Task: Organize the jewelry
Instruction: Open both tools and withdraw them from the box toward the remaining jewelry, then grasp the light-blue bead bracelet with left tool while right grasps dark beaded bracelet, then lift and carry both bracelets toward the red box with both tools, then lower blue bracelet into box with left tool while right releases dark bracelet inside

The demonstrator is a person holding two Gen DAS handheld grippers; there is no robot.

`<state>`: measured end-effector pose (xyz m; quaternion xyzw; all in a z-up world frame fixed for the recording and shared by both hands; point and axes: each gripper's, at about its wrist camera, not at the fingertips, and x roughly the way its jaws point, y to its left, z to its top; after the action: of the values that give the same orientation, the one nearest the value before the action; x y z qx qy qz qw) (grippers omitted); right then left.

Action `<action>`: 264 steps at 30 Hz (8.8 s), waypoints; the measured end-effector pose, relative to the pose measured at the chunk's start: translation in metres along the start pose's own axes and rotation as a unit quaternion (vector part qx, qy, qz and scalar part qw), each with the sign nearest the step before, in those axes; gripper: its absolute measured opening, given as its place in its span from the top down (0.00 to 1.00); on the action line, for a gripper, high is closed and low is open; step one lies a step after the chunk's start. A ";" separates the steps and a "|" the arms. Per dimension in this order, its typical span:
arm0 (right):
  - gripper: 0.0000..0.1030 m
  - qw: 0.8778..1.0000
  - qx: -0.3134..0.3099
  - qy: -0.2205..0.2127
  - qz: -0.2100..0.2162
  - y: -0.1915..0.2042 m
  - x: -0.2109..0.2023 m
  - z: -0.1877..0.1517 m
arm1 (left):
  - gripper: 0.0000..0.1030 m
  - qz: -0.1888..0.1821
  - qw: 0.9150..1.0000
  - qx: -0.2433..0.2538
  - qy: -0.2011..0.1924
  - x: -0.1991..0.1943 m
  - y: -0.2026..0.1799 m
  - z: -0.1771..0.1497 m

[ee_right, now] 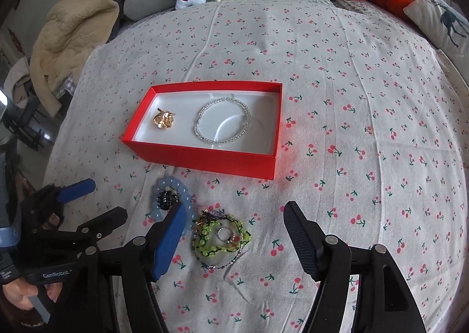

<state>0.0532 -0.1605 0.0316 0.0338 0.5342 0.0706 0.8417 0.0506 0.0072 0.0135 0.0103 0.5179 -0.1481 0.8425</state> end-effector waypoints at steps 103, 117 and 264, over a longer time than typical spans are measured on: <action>0.49 0.988 0.097 0.113 0.047 -0.034 0.030 -0.040 | 0.82 -0.009 0.994 -0.083 0.073 0.033 0.036 -0.009; 0.97 0.993 0.046 0.103 0.026 -0.011 0.026 -0.047 | 0.87 0.003 0.996 -0.076 0.046 0.025 0.027 -0.006; 0.96 0.987 0.141 -0.021 0.079 -0.051 -0.026 0.043 | 0.87 -0.128 0.983 -0.083 -0.106 -0.022 0.004 0.092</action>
<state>0.0852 -0.2142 0.0663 0.1956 0.5165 0.0606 0.8315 0.1218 0.0004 0.0752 -0.1422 0.4329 -0.2112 0.8648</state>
